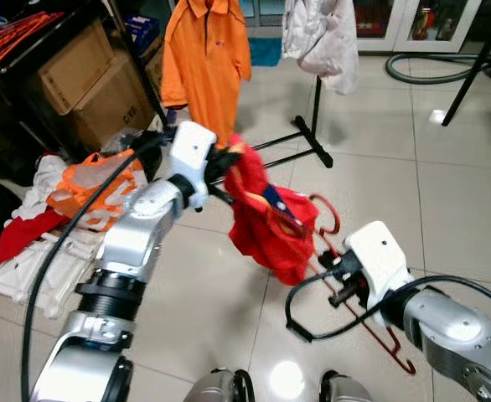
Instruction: Hang hanger
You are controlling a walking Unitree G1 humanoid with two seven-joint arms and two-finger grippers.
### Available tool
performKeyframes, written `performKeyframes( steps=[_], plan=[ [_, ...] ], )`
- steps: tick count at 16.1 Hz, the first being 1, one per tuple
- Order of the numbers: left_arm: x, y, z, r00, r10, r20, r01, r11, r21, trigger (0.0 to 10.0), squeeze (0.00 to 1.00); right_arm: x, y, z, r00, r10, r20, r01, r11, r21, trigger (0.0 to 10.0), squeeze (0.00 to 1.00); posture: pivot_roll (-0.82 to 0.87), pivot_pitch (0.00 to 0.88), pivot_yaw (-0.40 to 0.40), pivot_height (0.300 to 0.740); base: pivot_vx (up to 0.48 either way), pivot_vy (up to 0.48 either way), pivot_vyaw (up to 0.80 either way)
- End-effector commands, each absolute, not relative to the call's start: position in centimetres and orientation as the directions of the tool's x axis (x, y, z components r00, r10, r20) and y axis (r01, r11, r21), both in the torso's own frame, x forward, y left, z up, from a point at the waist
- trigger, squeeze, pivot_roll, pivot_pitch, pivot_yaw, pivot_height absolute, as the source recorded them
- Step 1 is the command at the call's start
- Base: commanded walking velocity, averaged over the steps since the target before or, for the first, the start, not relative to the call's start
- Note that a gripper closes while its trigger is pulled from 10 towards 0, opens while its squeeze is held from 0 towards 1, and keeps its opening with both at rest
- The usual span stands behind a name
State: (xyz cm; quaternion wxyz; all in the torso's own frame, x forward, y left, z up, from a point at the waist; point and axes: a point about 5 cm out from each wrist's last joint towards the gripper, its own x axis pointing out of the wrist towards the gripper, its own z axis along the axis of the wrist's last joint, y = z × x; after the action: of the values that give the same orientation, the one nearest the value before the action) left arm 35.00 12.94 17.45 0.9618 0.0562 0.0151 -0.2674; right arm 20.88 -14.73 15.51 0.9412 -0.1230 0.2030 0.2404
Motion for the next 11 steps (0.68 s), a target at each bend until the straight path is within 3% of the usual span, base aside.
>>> performKeyframes(
  steps=[1, 4, 7, 11],
  plan=[
    [34.4, 14.4, 16.9, 0.887, -0.459, -0.049, 0.462, 0.881, 0.105, 10.0, 0.0, 21.3, -14.8, 16.1, 0.844, 0.388, -0.371, -0.465, 0.873, -0.146, 10.0, 0.0, -0.08, 0.109, 0.159, 0.74, 0.0, 0.0, 0.0],
    [31.9, 15.2, 15.1, 0.914, -0.404, -0.037, 0.406, 0.91, 0.088, 10.0, 0.0, 22.1, -14.6, 14.4, 0.894, 0.294, -0.337, -0.346, 0.932, -0.105, 10.0, 0.0, -0.09, 0.092, 0.142, 0.74, 0.0, 0.0, -0.15],
    [30.4, 15.1, 14.3, 0.922, -0.383, -0.049, 0.386, 0.917, 0.096, 10.0, 0.0, 22.7, -14.6, 13.1, 0.924, 0.197, -0.326, -0.204, 0.979, 0.013, 10.0, 0.0, -0.09, 0.078, 0.13, 0.74, 0.0, 0.356, -0.77],
    [30.8, 15.6, 14.4, 0.939, -0.341, -0.043, 0.343, 0.932, 0.12, 10.0, 0.0, 23.6, -13.9, 12.8, 0.932, 0.186, -0.31, -0.185, 0.982, 0.035, 10.0, 0.0, -0.09, 0.076, 0.115, 0.74, 0.0, 0.364, -0.78]
  ],
)
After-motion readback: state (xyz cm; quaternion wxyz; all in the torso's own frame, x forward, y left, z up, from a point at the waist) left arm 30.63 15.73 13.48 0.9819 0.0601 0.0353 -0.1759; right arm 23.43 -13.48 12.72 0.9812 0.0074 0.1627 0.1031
